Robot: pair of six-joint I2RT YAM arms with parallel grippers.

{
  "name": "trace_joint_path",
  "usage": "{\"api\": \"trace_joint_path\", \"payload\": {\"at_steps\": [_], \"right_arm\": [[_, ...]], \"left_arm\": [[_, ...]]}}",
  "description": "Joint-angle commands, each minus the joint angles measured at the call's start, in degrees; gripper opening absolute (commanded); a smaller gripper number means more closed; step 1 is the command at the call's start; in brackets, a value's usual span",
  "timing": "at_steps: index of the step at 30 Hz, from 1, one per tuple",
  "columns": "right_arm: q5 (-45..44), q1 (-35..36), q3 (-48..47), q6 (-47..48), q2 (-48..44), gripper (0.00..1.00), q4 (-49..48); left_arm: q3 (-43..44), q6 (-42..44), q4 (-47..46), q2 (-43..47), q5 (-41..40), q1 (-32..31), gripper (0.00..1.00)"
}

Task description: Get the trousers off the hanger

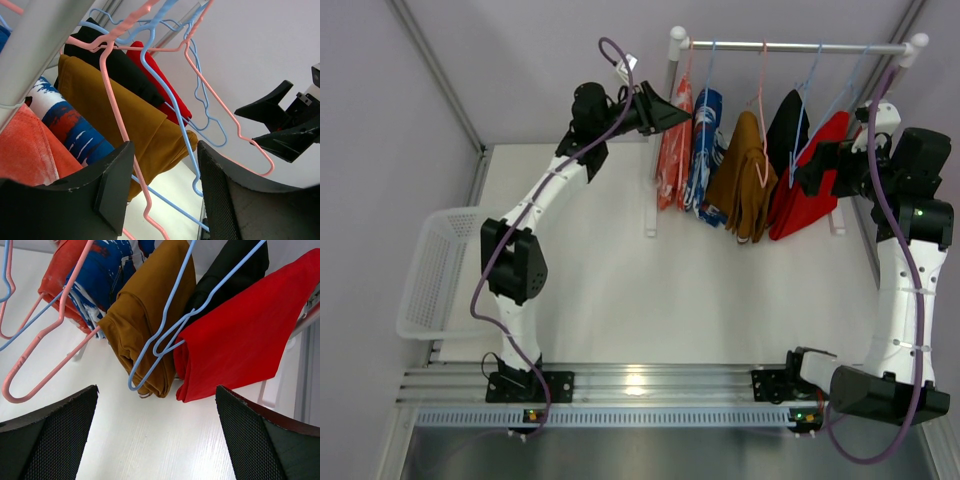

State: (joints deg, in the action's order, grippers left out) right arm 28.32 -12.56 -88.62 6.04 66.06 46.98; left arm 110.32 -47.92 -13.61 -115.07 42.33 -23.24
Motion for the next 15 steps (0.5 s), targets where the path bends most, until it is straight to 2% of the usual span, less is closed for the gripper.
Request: {"api": "trace_joint_path", "payload": {"at_steps": [1,4,9,15], "right_arm": [[0.07,-0.1,-1.73,0.9,-0.5,0.99,0.83],[0.16,-0.19,-1.38,1.07,-0.58,0.99,0.83],[0.25,-0.28,-0.59,1.34,-0.67,1.0,0.83],[0.34,-0.36,0.02,1.43,-0.76,0.99,0.83]], "left_arm": [[2.18,-0.24,-1.87,-0.16,-2.86,-0.4,0.58],[1.74,-2.17,-1.25,-1.3,-3.48,-0.49,0.55],[-0.63,-7.97,-6.77,-2.36,-0.32,-1.01,0.54],[-2.91,-7.89,-8.63,-0.87,-1.81,-0.75,0.53]]}}
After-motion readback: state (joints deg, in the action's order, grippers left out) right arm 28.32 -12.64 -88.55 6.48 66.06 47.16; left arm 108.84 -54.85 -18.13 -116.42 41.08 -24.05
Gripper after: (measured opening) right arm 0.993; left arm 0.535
